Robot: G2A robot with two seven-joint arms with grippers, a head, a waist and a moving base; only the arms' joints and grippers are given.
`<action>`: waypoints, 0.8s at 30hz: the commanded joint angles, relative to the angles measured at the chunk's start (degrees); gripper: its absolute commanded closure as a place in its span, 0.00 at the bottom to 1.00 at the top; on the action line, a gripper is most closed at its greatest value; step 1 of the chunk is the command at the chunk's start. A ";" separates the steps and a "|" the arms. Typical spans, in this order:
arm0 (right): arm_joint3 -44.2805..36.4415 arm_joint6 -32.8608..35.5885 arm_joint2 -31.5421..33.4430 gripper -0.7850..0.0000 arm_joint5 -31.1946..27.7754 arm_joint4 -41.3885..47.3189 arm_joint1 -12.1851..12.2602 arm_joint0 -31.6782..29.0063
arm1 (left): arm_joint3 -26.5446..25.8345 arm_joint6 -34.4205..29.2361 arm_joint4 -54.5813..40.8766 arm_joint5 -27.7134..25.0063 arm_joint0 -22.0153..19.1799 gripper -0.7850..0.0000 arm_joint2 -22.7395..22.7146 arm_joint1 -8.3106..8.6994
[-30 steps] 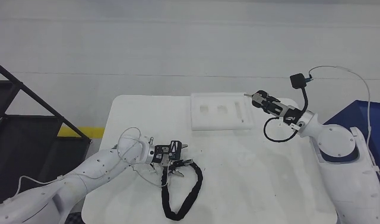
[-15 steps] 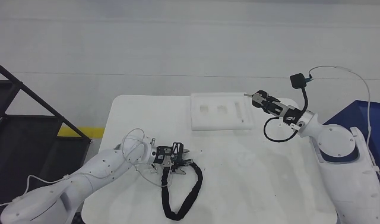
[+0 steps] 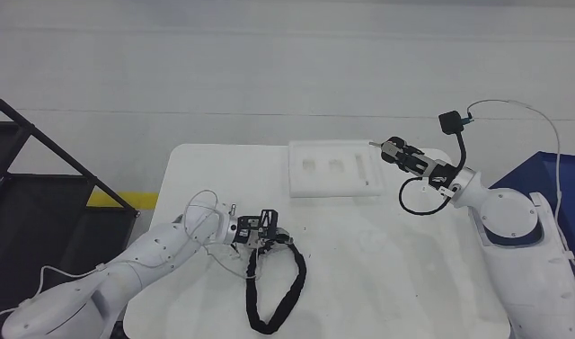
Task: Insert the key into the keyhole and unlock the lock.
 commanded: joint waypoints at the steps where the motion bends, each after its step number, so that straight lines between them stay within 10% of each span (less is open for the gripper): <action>1: 0.00 0.00 0.00 1.00 0.00 0.00 0.00 0.00 | -0.80 1.37 -0.61 -0.21 0.38 1.00 -1.15 0.51; 12: -0.01 0.31 -0.47 1.00 0.19 -0.29 0.01 -0.33 | -9.85 2.94 -5.38 -2.03 3.27 1.00 -9.20 4.19; 24: -6.20 19.95 -5.00 1.00 5.34 5.51 0.80 1.31 | -25.06 -4.12 -8.49 -0.86 5.92 1.00 -17.88 6.81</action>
